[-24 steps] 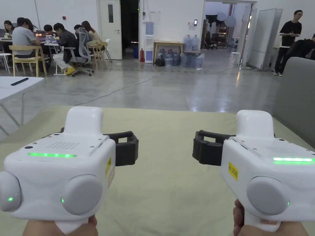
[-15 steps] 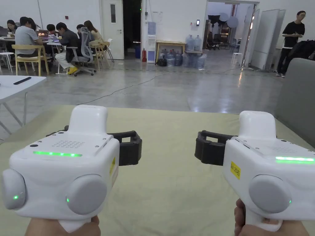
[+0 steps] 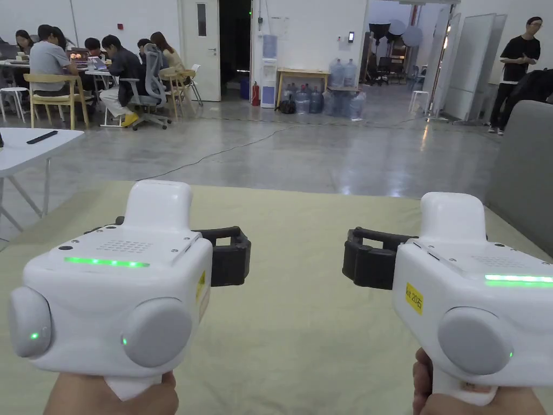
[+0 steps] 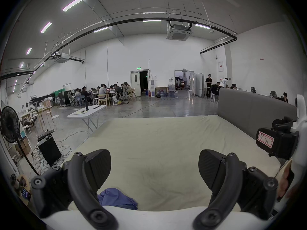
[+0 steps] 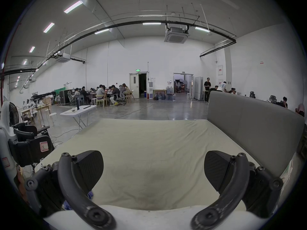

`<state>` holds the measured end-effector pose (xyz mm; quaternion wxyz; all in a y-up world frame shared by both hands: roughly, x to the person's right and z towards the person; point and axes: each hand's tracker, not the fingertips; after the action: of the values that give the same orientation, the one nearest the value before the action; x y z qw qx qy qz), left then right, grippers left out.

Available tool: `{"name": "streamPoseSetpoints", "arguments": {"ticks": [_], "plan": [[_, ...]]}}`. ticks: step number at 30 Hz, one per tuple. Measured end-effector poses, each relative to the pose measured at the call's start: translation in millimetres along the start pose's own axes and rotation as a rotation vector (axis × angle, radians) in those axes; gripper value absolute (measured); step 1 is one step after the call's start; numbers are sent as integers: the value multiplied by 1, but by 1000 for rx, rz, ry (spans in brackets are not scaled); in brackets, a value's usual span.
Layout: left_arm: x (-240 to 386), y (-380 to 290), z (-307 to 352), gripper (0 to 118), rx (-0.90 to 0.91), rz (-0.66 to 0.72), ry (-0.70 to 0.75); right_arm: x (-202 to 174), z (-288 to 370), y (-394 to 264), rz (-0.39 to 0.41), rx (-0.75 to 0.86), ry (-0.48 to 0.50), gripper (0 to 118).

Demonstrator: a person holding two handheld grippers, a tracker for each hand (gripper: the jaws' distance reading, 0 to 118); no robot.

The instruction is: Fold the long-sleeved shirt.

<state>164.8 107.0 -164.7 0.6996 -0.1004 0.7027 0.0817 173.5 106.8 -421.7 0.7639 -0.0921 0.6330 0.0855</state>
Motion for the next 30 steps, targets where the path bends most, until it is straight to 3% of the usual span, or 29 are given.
{"name": "streamPoseSetpoints", "arguments": {"ticks": [30], "plan": [[-6,0,0,108,5,2,31,-4,3,-1,3,2,9,118]]}}
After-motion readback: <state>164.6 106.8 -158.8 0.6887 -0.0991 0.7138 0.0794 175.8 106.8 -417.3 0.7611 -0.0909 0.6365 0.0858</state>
